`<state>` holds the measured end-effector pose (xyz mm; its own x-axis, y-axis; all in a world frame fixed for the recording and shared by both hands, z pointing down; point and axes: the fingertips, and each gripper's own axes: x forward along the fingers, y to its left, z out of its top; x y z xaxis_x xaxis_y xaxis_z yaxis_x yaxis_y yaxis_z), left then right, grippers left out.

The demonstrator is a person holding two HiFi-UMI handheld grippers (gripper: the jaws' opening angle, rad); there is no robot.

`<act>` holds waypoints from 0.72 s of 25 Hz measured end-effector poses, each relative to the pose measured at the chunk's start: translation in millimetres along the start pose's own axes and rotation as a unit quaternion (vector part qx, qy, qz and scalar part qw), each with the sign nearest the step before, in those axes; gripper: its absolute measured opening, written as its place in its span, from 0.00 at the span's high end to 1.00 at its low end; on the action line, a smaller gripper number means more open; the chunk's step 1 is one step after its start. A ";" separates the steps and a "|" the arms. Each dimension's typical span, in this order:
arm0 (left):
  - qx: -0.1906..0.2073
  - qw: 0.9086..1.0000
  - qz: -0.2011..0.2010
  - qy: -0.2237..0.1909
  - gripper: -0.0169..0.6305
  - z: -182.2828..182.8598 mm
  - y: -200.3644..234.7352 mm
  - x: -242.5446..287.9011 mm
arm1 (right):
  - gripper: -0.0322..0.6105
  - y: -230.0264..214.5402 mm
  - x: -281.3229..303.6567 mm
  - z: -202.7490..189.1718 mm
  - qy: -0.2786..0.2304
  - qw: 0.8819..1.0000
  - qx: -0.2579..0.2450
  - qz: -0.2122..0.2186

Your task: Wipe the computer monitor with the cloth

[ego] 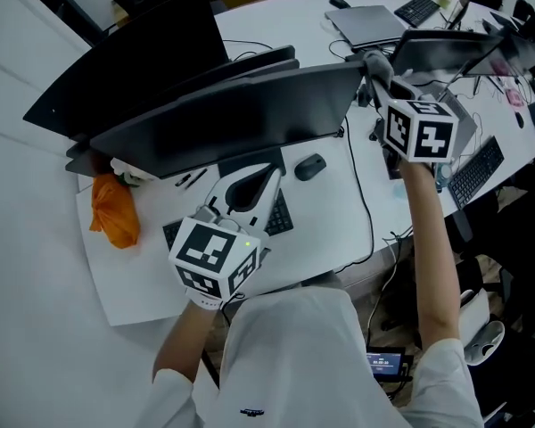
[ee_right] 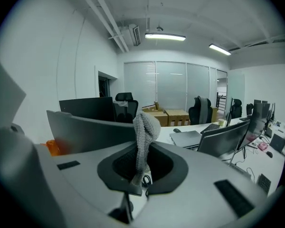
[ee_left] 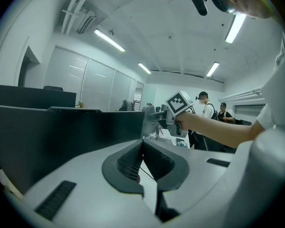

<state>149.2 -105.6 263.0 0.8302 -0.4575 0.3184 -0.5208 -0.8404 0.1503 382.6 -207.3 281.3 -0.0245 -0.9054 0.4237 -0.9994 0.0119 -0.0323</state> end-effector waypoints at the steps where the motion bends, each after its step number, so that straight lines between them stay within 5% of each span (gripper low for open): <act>1: 0.001 1.000 0.000 0.002 0.95 -1.3 -0.4 1.4 | 0.90 -0.2 2.2 -7.5 0.004 1.000 0.002 0.004; 18: -0.002 0.999 -0.005 0.042 0.95 -29.9 -10.5 28.0 | 0.90 17.0 33.0 -80.8 0.037 0.994 -0.086 0.059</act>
<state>172.0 -100.9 298.3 0.8163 -0.4223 0.3941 -0.5127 -0.8439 0.1578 362.8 -202.7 367.9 -0.1364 -0.8597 0.4923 -0.9788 0.1937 0.0671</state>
